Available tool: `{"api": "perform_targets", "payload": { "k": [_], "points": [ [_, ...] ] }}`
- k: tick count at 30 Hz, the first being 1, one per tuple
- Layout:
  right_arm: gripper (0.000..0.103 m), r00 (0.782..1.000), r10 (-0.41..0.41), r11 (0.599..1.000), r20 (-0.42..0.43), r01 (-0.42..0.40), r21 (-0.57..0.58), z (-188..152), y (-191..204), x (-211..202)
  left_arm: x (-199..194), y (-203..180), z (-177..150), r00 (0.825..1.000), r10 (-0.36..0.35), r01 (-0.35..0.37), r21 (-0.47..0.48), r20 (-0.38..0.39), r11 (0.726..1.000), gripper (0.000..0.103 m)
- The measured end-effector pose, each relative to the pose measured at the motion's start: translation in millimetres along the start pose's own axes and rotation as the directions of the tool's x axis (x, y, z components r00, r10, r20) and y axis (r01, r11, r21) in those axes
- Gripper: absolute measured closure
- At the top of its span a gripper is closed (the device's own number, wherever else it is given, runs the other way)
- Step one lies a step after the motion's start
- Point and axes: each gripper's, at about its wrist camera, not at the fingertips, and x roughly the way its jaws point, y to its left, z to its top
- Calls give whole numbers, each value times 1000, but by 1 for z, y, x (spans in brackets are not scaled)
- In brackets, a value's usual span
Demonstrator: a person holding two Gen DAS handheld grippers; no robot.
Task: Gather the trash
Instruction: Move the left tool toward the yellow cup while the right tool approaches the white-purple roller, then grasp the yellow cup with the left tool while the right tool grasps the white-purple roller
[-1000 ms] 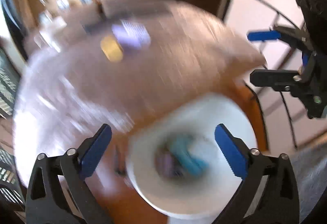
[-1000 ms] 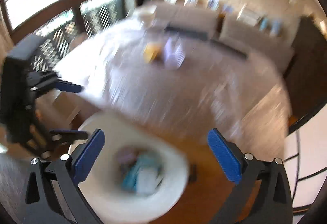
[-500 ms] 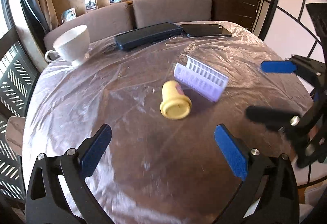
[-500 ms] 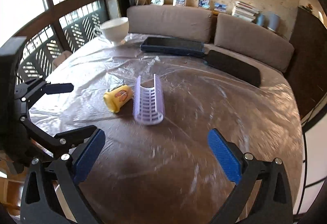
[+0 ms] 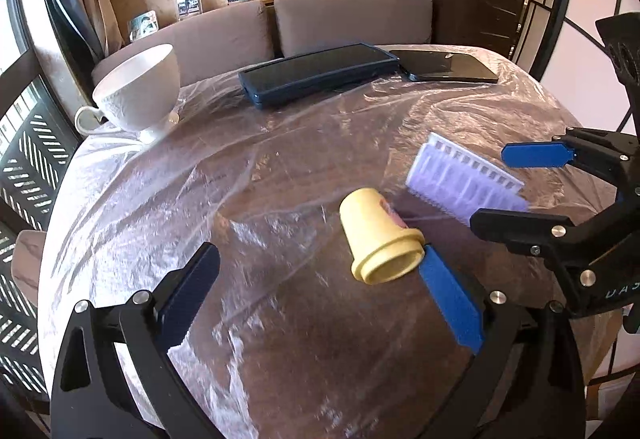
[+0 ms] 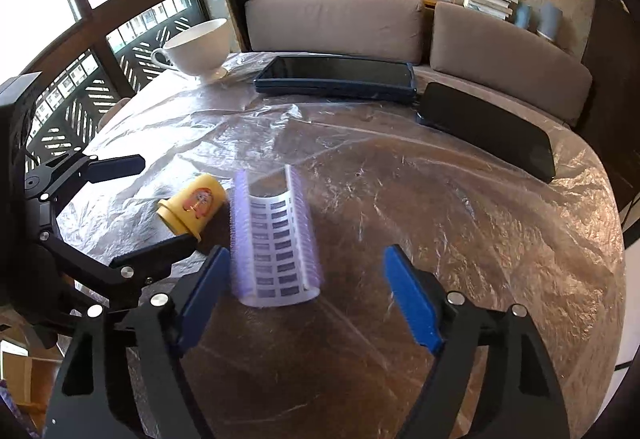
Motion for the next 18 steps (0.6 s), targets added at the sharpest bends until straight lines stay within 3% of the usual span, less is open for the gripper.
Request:
{"api": "perform_targets", "payload": {
  "k": [3, 10, 12, 18],
  "points": [
    [25, 999, -34, 999, 1, 34, -25, 3, 2, 5, 5, 1, 5, 1000, 24, -24, 11, 3, 1000, 3],
    [42, 1000, 1, 1000, -12, -2, -31, 9, 1, 15, 19, 3, 16, 1000, -4, 4, 28, -3, 1000, 9],
    [50, 1000, 8, 999, -12, -8, -35, 10, 1, 15, 21, 5, 20, 1000, -21, 21, 25, -2, 999, 18],
    [57, 999, 31, 999, -9, -31, -34, 9, 0, 14, 23, 7, 25, 997, -75, 76, 18, -23, 997, 44]
  ]
}}
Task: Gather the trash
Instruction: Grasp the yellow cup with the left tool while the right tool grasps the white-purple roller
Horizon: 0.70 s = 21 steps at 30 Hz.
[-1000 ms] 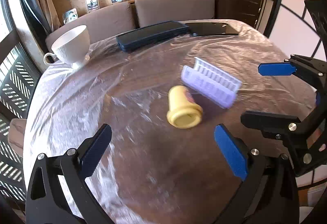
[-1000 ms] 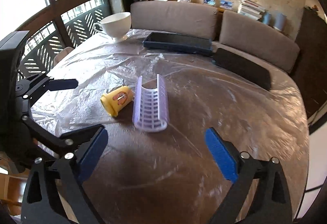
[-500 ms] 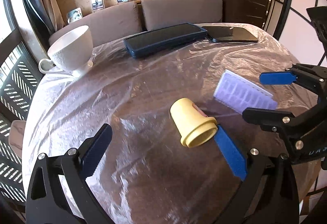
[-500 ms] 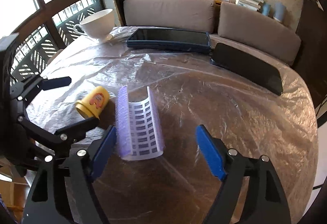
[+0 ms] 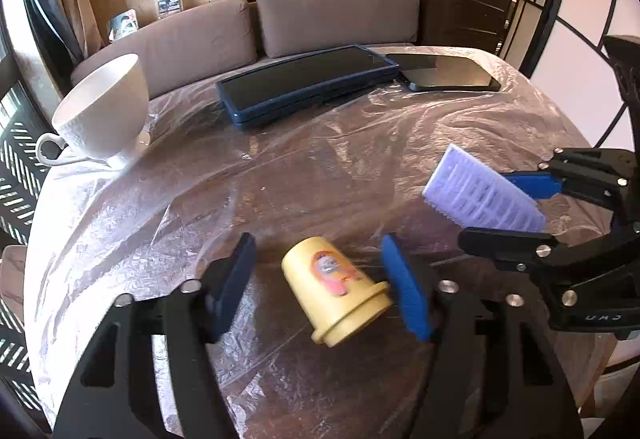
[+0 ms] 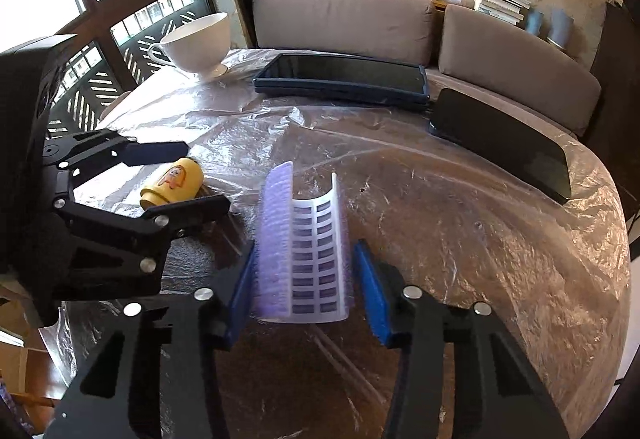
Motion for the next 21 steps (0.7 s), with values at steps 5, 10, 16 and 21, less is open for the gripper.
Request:
{"api": "perform_targets", "payload": {
  "k": [5, 10, 16, 21],
  "points": [
    [59, 1000, -9, 1000, -1, 9, 9, 0, 0, -1, -1, 0, 1, 1000, 6, -6, -14, -8, 1000, 53],
    [59, 999, -34, 999, 0, 34, -23, -3, 7, -1, -4, 6, -2, 1000, 16, -18, -72, -20, 997, 52],
    [59, 999, -36, 999, 2, 36, -22, -5, 11, -2, -9, 7, -8, 999, 20, -23, -95, -32, 995, 42],
    [61, 1000, -14, 1000, 8, 14, 7, -4, 7, -3, -15, 0, -11, 1000, 12, -14, -71, -19, 997, 59]
  ]
}}
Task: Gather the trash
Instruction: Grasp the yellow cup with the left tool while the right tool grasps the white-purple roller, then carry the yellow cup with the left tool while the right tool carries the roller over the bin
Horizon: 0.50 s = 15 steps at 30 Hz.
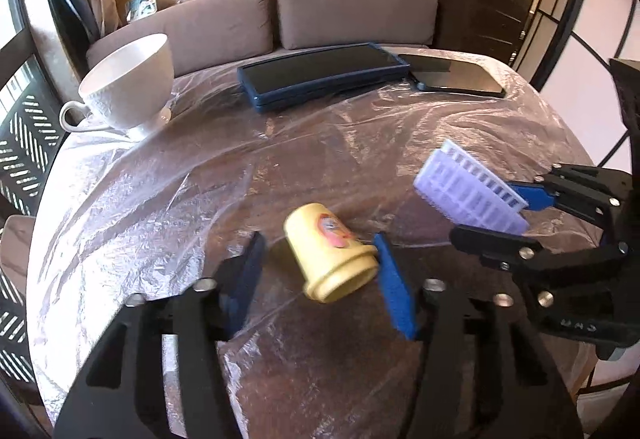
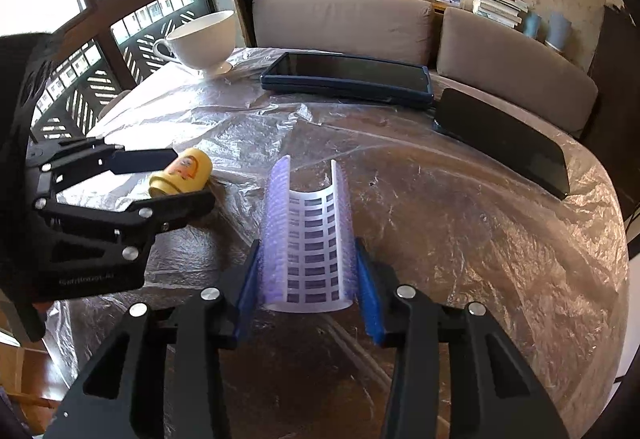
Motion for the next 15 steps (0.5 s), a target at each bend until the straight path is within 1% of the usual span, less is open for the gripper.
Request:
{"api": "perform_targets", "payload": {
  "k": [3, 6, 10, 15],
  "points": [
    [61, 1000, 23, 999, 5, -23, 23, 0, -2, -3, -2, -4, -2, 1000, -5, 5, 23, 6, 1000, 64],
    [61, 999, 39, 998, 8, -39, 45, -1, -4, -5, -4, -5, -2, 1000, -19, 19, 25, 10, 1000, 64],
    [61, 999, 44, 997, 13, -44, 69, -1, -7, -10, -8, -1, -1, 999, -44, 44, -4, 20, 999, 64],
    [61, 998, 54, 993, 18, -55, 102, -2, -12, -17, -14, 2, 0, 997, -64, 65, -18, 31, 998, 64]
  ]
}}
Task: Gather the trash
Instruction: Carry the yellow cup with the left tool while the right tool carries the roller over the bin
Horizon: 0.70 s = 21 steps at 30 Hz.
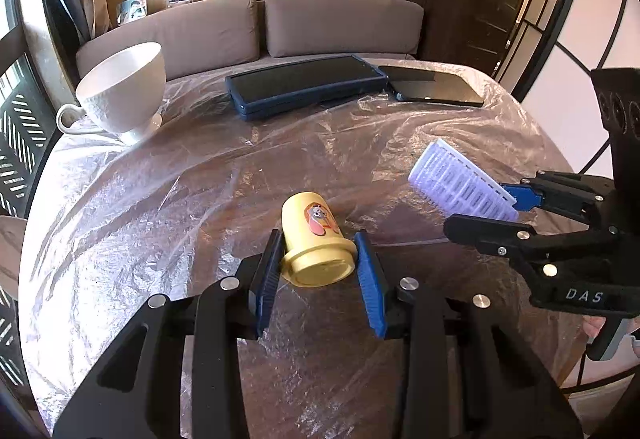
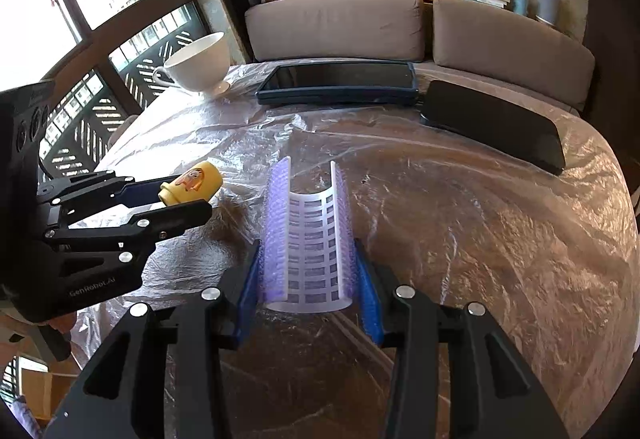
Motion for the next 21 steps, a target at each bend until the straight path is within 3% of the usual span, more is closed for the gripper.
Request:
{"api": "perform_targets", "payload": {
  "k": [21],
  "points": [
    [61, 1000, -17, 999, -24, 18, 49, -30, -8, -29, -17, -19, -17, 999, -48, 48, -2, -15, 999, 64]
  ]
}}
